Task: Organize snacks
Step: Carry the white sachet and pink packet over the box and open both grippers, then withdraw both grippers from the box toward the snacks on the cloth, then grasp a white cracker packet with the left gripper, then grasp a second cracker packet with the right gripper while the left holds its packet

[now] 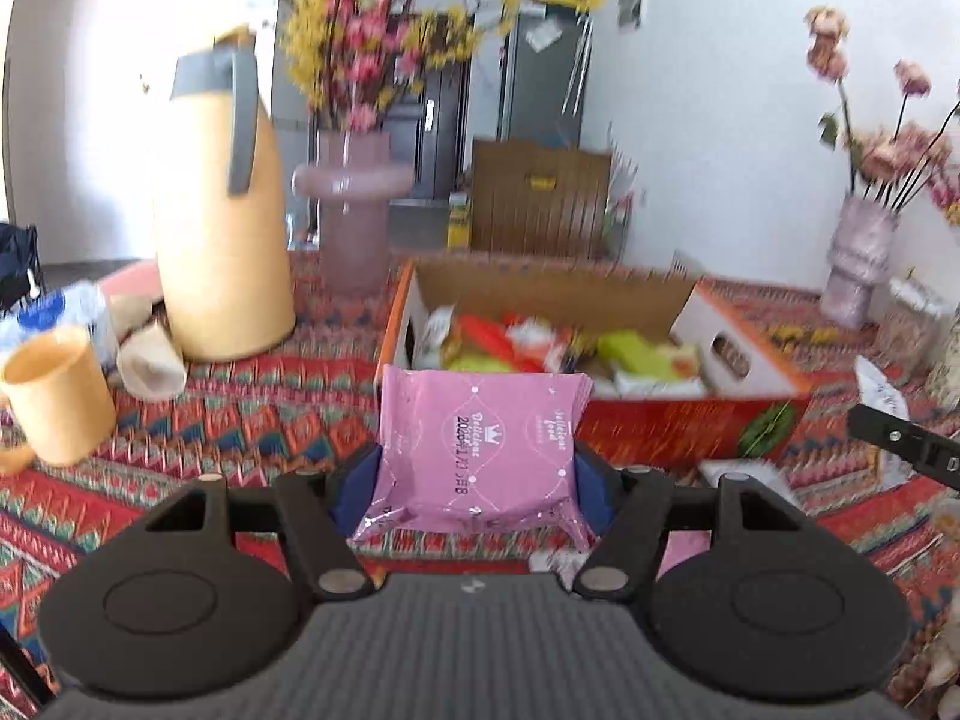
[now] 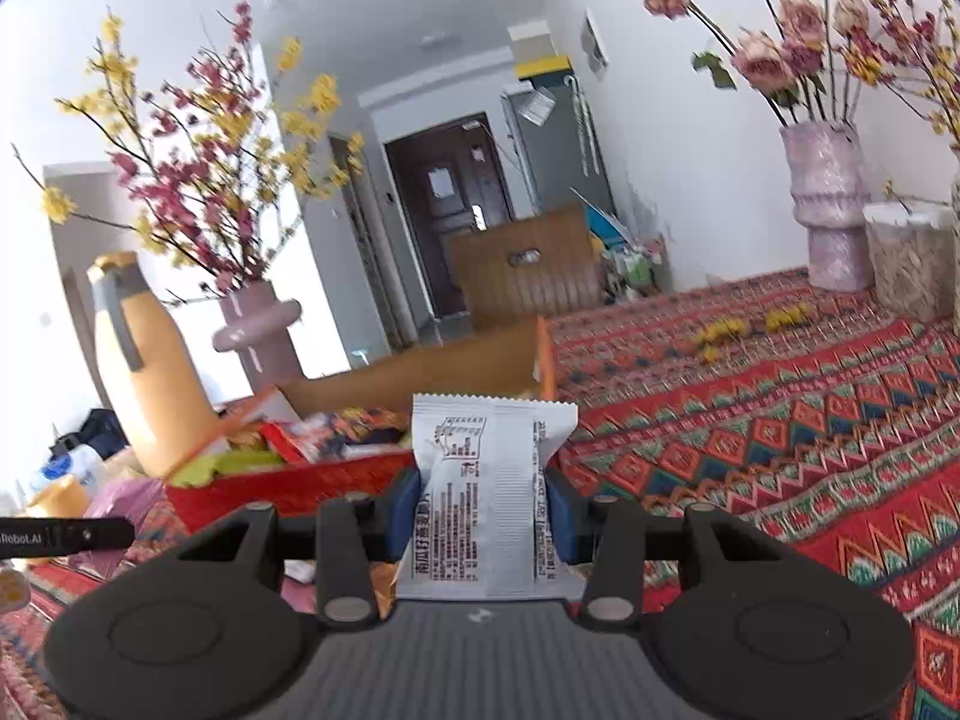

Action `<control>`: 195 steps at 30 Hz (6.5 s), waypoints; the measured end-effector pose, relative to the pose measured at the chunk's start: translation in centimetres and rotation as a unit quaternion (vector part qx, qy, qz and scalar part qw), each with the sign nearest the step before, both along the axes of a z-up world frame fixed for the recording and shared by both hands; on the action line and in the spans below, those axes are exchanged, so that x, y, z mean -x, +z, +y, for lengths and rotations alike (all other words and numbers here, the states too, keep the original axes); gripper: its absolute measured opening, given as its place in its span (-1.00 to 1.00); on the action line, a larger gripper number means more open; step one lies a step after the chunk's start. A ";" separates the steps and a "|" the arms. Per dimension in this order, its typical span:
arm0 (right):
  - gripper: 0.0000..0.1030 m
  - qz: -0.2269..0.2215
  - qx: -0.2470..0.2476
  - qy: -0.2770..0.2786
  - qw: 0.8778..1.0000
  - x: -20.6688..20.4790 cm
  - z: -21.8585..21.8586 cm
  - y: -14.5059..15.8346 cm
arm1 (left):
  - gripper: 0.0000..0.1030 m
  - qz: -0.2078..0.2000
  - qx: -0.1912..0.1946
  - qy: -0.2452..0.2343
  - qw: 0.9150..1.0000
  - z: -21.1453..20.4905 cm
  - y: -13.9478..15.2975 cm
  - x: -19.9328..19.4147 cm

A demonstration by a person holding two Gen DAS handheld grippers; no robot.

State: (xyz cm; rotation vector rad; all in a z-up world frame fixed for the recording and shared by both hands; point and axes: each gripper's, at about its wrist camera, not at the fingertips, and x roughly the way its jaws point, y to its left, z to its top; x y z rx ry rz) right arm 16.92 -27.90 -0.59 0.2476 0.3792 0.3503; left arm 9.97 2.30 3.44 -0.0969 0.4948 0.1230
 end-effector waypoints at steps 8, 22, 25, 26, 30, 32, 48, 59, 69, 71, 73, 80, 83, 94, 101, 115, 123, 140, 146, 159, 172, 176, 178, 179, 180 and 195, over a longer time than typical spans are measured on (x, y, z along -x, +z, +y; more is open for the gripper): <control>-0.16 -0.047 0.010 0.018 0.999 -1.2 1.8 4.1 | 0.30 -0.045 -0.011 0.005 0.999 -0.7 3.1 -1.5; -0.16 -0.044 0.034 0.024 0.998 -7.8 6.0 5.8 | 0.30 -0.051 -0.016 0.026 0.998 -0.8 4.1 -8.4; -0.16 -0.035 0.040 0.024 0.998 -9.3 6.8 5.1 | 0.30 -0.043 -0.020 0.035 0.998 -0.8 3.3 -10.3; -0.16 -0.032 0.042 0.024 0.998 -9.7 7.0 4.9 | 0.30 -0.040 -0.022 0.038 0.998 -0.7 2.9 -10.9; -0.16 -0.021 0.045 0.025 0.998 -10.9 7.6 3.4 | 0.30 -0.036 -0.033 0.053 0.997 -0.9 0.9 -12.3; -0.16 -0.012 0.043 0.030 0.999 -11.2 7.4 2.7 | 0.30 -0.033 -0.032 0.051 0.998 -0.9 0.0 -12.7; 0.89 -0.003 0.043 0.030 0.999 -10.8 7.7 1.7 | 1.00 -0.068 0.007 0.062 0.996 0.5 -0.1 -11.1; 1.00 -0.018 0.032 0.016 0.999 -10.3 7.0 2.2 | 1.00 -0.071 0.009 0.073 0.995 0.4 0.7 -10.8; 1.00 -0.048 0.046 0.023 0.998 -6.6 6.6 4.3 | 1.00 -0.087 0.006 0.042 0.995 -0.6 2.9 -6.9; 1.00 -0.048 0.048 0.028 0.997 -5.6 6.4 4.4 | 1.00 -0.084 0.003 0.040 0.996 -0.6 3.0 -6.1; 1.00 -0.045 0.049 0.029 0.997 -4.6 6.2 4.4 | 1.00 -0.080 0.003 0.039 0.996 -0.4 2.9 -5.3; 1.00 -0.019 0.051 0.029 0.998 -1.4 5.2 3.0 | 1.00 -0.057 -0.008 0.042 0.997 0.7 1.6 -2.3; 1.00 -0.005 0.056 0.029 0.998 0.0 4.6 2.0 | 1.00 -0.043 -0.013 0.044 0.998 1.4 0.6 -0.9; 1.00 0.049 0.077 -0.007 0.996 3.5 0.3 -2.2 | 1.00 0.034 -0.038 0.065 0.997 5.4 -4.1 3.4; 1.00 0.065 0.069 -0.015 0.995 3.3 -0.4 -3.3 | 1.00 0.058 -0.042 0.054 0.996 5.5 -5.4 3.5; 1.00 0.073 0.053 -0.014 0.996 2.9 -0.7 -3.5 | 1.00 0.108 -0.044 0.015 0.993 4.5 -6.7 1.5; 1.00 0.070 0.047 -0.014 0.996 3.0 -0.8 -3.6 | 0.88 0.133 -0.057 0.013 0.989 3.6 -7.6 -0.8; 1.00 0.069 0.050 -0.016 0.996 3.0 -0.8 -3.6 | -0.12 0.071 -0.020 0.008 0.997 3.6 -5.2 0.6; 1.00 0.069 0.051 -0.016 0.996 2.9 -0.8 -3.7 | -0.12 0.020 -0.015 0.014 1.000 2.9 -3.0 0.2; 1.00 0.070 0.051 -0.017 0.996 2.9 -0.8 -3.8 | -0.12 0.000 0.001 0.038 0.999 3.3 -4.9 -2.1; 1.00 0.063 0.066 -0.015 0.996 3.0 0.0 -3.4 | -0.11 -0.012 0.005 0.040 0.999 3.3 -5.2 -1.6; 1.00 0.063 0.062 0.001 0.996 2.9 0.9 -3.1 | -0.11 -0.015 0.005 0.039 0.999 3.3 -5.2 -1.4; 1.00 0.064 0.066 0.006 0.996 2.7 1.7 -2.7 | -0.11 -0.016 0.006 0.037 0.999 3.2 -5.2 -1.4; 1.00 0.065 0.069 0.008 0.995 2.6 2.1 -2.5 | -0.11 -0.016 0.006 0.037 0.999 3.2 -5.2 -1.4; 1.00 0.065 0.072 0.011 0.995 2.5 2.5 -2.3 | -0.11 -0.017 0.007 0.036 0.999 3.3 -5.2 -1.4; 0.86 0.104 0.125 0.039 0.986 -0.9 6.9 -2.1 | -0.11 -0.014 0.014 0.029 0.999 3.3 -5.3 -1.5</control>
